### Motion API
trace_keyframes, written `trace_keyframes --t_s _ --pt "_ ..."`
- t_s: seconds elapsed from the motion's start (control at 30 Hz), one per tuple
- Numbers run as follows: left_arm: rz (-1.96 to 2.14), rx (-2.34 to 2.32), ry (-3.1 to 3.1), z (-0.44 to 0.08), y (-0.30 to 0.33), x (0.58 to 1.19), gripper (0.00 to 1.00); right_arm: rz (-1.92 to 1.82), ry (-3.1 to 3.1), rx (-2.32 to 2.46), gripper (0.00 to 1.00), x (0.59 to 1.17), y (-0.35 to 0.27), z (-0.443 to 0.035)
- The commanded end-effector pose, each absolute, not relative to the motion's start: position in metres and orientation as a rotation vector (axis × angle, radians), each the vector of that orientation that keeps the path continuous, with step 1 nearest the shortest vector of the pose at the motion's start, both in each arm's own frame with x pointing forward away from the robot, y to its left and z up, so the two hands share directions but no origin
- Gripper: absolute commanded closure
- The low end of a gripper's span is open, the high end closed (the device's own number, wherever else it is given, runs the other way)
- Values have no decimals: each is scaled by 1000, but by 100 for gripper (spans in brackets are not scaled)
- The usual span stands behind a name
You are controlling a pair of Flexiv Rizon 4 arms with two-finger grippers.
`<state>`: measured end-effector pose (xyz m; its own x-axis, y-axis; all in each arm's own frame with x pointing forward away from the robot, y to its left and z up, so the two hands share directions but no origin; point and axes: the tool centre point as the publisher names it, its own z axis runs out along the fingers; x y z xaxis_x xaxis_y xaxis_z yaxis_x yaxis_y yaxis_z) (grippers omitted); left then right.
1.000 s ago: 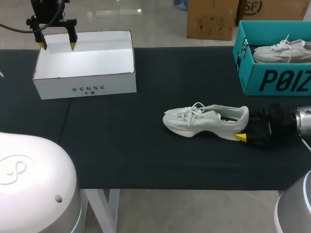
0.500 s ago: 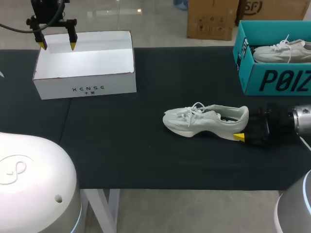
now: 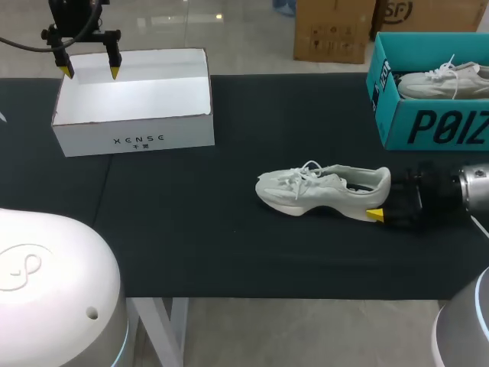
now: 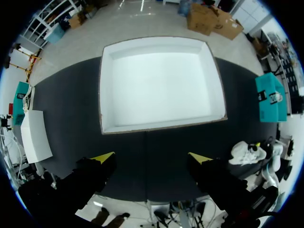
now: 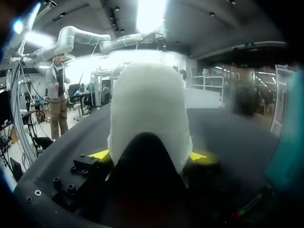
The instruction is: Take the shoe out of the shoebox, open the shoe tongue, remove and reinsert the insole, then place the shoe into the shoebox
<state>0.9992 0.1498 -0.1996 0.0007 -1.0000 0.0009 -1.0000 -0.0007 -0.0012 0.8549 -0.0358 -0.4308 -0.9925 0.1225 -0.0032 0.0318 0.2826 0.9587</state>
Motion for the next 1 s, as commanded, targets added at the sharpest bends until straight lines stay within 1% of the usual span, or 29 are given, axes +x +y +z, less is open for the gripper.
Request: trace_keyframes --t_s 0.03,0.2,0.27,0.43,0.53,0.87,0.9,1.0 --pt "-2 -2222 2221 -200 150 1000 0 1829 2456 149 100 855 -33 -434" --pt "-2 -2222 2221 -200 150 1000 0 1829 2456 149 100 855 -33 -434" --pt "13 -2125 2249 -203 128 998 0 1829 2456 149 100 855 -33 -434" --pt "-60 -2111 2323 -205 68 991 0 1829 2456 149 100 855 -33 -434" --pt "-28 -2123 2290 -208 29 985 0 1829 2456 149 100 855 -33 -434" --pt "-32 -2005 2502 -224 -129 912 0 1829 2456 149 100 855 -33 -434" --pt "-17 -2005 2518 -224 -140 906 0 1829 2456 149 100 855 -33 -434" --pt "-17 -2005 2518 -224 -140 906 0 1829 2456 149 100 855 -33 -434"
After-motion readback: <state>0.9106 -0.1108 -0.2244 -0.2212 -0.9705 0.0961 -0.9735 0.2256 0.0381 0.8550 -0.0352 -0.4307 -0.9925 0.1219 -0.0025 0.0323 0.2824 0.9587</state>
